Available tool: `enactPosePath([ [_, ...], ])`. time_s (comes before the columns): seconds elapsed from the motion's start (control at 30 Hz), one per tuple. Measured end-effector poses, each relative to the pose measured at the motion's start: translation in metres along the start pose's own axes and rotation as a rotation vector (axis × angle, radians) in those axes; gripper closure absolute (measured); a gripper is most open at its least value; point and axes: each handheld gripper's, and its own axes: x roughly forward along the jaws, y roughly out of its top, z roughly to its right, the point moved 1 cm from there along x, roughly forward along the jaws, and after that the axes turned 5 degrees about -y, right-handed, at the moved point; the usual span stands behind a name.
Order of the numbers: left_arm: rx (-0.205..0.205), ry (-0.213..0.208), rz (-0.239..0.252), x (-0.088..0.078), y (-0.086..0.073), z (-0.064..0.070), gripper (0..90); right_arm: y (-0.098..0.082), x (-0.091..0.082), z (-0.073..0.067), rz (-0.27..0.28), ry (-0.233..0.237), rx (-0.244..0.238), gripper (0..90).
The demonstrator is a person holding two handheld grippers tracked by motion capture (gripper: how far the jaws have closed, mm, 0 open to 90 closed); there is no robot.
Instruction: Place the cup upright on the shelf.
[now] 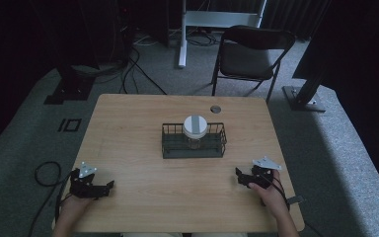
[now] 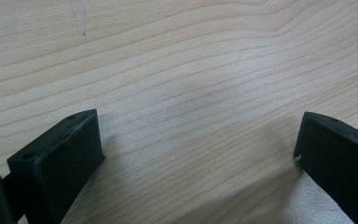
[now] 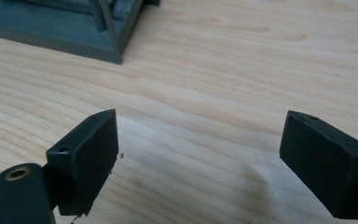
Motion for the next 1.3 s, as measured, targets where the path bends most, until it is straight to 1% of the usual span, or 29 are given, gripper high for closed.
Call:
enactPosePath([
  [0.13,0.0,0.0,0.0,0.0,0.0,0.0,1.2,-0.0027,0.0008,0.0026,-0.024,0.005,0.005,11.4],
  [0.2,0.0,0.0,0.0,0.0,0.0,0.0,1.2,-0.0033,0.0011,0.0029,-0.027,0.008,0.007,11.4],
  [0.4,0.0,0.0,0.0,0.0,0.0,0.0,1.2,-0.005,0.0017,0.0049,-0.066,0.047,0.007,11.4],
  [0.53,0.0,0.0,0.0,0.0,0.0,0.0,1.2,-0.006,0.0016,0.0051,-0.087,0.061,-0.003,11.4],
  [0.63,0.0,0.0,0.0,0.0,0.0,0.0,1.2,-0.0066,0.002,0.0046,-0.104,0.062,-0.013,11.4],
  [0.77,0.0,0.0,0.0,0.0,0.0,0.0,1.2,-0.0067,0.0022,0.0044,-0.106,0.06,-0.023,11.4],
  [0.87,0.0,0.0,0.0,0.0,0.0,0.0,1.2,-0.0069,0.0027,0.0031,-0.113,0.052,-0.061,11.3],
  [1.3,0.0,0.0,0.001,0.0001,0.0,0.0,1.2,-0.0068,0.003,0.0033,-0.115,0.052,-0.059,10.9],
])
